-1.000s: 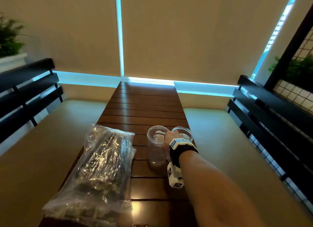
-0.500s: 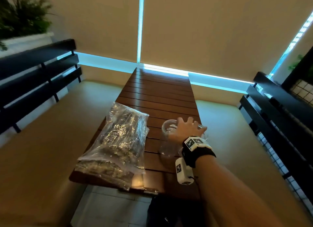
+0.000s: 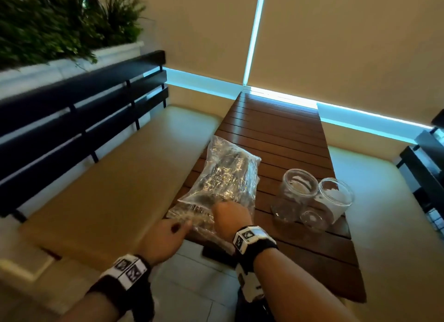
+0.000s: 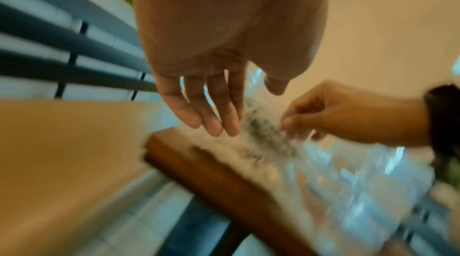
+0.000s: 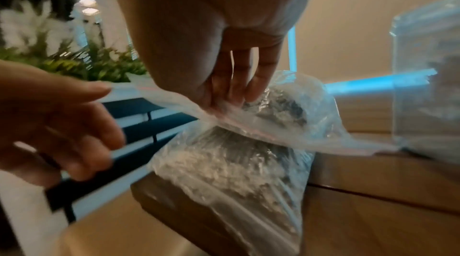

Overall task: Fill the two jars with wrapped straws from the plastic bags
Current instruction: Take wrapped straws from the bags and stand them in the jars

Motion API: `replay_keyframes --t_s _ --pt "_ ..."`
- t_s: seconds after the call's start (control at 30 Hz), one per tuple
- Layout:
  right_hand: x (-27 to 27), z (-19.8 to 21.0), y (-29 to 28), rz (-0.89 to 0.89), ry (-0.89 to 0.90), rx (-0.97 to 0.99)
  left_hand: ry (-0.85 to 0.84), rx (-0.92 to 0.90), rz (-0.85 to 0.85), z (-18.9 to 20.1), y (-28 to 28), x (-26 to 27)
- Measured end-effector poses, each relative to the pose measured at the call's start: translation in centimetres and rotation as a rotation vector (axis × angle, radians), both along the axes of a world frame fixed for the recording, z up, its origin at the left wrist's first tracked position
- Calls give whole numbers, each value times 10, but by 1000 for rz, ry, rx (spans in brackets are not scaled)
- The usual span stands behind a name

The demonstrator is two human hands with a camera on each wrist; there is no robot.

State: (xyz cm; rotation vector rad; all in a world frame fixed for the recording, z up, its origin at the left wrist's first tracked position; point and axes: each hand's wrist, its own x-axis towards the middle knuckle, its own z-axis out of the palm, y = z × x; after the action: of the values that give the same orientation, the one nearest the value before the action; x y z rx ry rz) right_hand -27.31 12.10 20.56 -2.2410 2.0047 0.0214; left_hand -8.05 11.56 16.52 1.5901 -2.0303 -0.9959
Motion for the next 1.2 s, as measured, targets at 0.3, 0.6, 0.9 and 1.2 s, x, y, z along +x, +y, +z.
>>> replay_keyframes --t_s 0.3,0.6,0.9,1.2 --pt "-1 29 -29 -270 -394 -103 322 99 99 37 -56 -59" --pt "-5 58 -40 -417 -870 -150 432 39 79 83 -73 -60" --pt "-24 74 -48 -561 -1072 -351 467 -76 233 96 -86 -60" --pt "-49 155 -56 -524 -1133 -712 565 -189 366 114 -78 -56"
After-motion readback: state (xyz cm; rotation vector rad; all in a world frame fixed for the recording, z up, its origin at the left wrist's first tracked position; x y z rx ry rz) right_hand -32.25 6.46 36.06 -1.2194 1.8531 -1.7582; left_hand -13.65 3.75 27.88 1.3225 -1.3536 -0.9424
